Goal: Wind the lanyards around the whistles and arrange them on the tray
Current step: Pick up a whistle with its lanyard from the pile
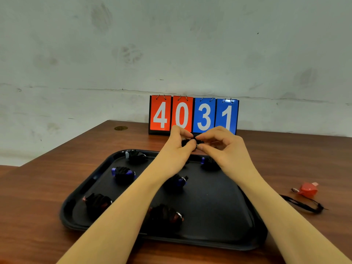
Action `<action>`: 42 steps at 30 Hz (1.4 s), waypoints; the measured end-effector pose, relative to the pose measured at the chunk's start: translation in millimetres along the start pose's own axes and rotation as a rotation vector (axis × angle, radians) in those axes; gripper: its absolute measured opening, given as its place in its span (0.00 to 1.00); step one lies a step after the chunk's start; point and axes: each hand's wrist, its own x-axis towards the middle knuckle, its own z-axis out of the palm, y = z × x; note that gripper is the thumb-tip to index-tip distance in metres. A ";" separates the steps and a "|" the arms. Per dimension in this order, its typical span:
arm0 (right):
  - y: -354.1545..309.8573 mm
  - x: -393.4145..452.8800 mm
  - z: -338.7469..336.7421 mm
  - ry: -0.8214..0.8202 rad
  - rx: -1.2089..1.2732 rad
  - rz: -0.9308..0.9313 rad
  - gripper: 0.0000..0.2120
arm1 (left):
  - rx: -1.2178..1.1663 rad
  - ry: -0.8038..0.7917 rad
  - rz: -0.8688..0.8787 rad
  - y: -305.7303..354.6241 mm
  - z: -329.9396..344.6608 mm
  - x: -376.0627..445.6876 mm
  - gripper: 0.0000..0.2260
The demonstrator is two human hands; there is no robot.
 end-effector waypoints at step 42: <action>-4.8 5.3 5.0 0.264 -0.211 0.006 0.02 | 0.253 0.137 0.206 12.8 -3.1 1.8 0.12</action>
